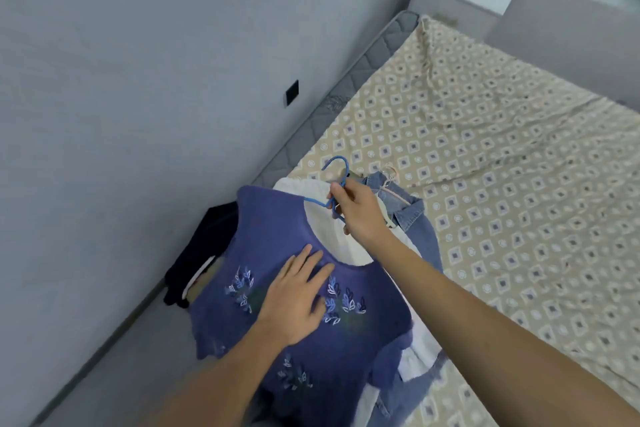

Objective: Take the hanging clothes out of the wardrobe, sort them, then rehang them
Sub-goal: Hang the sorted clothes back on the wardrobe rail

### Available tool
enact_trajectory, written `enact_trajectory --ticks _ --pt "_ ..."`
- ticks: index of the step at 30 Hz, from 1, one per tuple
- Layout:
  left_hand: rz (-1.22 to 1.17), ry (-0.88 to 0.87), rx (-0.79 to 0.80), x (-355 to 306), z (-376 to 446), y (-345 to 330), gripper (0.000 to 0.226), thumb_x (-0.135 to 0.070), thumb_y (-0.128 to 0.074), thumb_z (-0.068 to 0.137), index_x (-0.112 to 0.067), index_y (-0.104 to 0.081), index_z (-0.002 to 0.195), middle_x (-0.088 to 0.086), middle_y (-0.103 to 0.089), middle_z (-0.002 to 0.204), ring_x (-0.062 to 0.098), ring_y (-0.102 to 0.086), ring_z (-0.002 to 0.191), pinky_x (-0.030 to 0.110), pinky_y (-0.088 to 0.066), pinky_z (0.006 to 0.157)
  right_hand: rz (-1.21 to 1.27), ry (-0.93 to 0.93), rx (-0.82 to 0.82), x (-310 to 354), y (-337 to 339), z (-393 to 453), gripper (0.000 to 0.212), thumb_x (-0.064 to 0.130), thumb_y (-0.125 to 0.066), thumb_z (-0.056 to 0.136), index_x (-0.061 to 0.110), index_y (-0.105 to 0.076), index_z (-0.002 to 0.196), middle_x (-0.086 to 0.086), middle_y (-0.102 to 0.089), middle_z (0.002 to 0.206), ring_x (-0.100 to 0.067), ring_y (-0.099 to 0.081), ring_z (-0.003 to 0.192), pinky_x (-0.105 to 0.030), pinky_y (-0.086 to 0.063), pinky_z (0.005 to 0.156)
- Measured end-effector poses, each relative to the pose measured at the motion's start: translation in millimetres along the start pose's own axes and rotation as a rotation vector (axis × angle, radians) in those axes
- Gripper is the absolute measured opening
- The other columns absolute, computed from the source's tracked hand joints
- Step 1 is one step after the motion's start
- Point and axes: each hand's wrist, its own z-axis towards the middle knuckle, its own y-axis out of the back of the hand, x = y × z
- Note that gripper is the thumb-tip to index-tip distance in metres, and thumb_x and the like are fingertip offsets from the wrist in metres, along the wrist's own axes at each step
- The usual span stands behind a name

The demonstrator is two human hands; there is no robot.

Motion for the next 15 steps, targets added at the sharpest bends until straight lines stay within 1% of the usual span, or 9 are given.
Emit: enact_trajectory --ticks 3,5,7,10,12,14,15 --pt "-0.034 0.063 -0.113 -33 -35 38 0.062 -0.043 -0.052 0.097 -0.027 -0.046 0.156 -0.002 -0.031 0.169 0.022 -0.013 0.161 0.049 -0.032 0.124 -0.012 0.11 0.076 53 3 -52 0.032 0.025 -0.05 0.11 0.0 -0.062 0.095 -0.018 -0.067 0.082 -0.016 -0.061 0.066 -0.028 -0.042 0.04" --pt "-0.04 0.094 -0.222 -59 -69 63 0.06 -0.043 -0.053 0.1 -0.025 -0.046 0.157 -0.004 -0.029 0.17 0.022 -0.01 0.161 0.048 -0.03 0.125 0.0 0.171 0.123 85 1 -91 0.032 0.026 -0.05 0.11 0.0 -0.061 0.096 -0.014 -0.064 0.078 -0.015 -0.061 0.068 -0.03 -0.046 0.04" --pt "-0.022 0.14 -0.332 -90 -111 89 0.059 -0.044 -0.053 0.103 -0.023 -0.045 0.157 -0.005 -0.027 0.171 0.021 -0.008 0.162 0.047 -0.025 0.127 0.036 0.241 0.177 116 -2 -136 0.033 0.026 -0.051 0.11 -0.003 -0.059 0.096 -0.01 -0.06 0.075 -0.016 -0.062 0.067 -0.033 -0.051 0.041" --pt "0.029 0.256 -0.463 -140 -177 125 0.058 -0.046 -0.05 0.106 -0.022 -0.044 0.158 -0.003 -0.025 0.171 0.023 -0.009 0.162 0.052 -0.025 0.127 0.071 0.355 0.312 162 -7 -211 0.032 0.027 -0.052 0.109 0.0 -0.06 0.094 -0.005 -0.06 0.074 -0.015 -0.062 0.065 -0.035 -0.055 0.045" --pt "0.053 0.327 -0.54 -175 -220 146 0.058 -0.047 -0.049 0.106 -0.02 -0.044 0.158 0.0 -0.025 0.172 0.025 -0.01 0.162 0.056 -0.027 0.125 0.078 0.428 0.402 188 -10 -264 0.03 0.027 -0.053 0.109 0.002 -0.06 0.094 -0.009 -0.06 0.076 -0.015 -0.062 0.065 -0.035 -0.056 0.047" --pt "0.088 0.397 -0.608 -207 -259 164 0.06 -0.049 -0.051 0.106 -0.019 -0.045 0.158 0.002 -0.025 0.171 0.025 -0.01 0.162 0.056 -0.029 0.124 0.081 0.518 0.481 213 -15 -316 0.027 0.027 -0.054 0.109 0.007 -0.061 0.092 -0.017 -0.064 0.084 -0.016 -0.062 0.064 -0.035 -0.056 0.048" --pt "0.107 0.435 -0.635 -221 -278 173 0.06 -0.05 -0.051 0.106 -0.019 -0.045 0.158 0.003 -0.025 0.171 0.024 -0.009 0.162 0.055 -0.028 0.124 0.079 0.57 0.516 223 -19 -340 0.026 0.027 -0.054 0.108 0.008 -0.061 0.091 -0.018 -0.066 0.086 -0.016 -0.062 0.064 -0.033 -0.056 0.049"
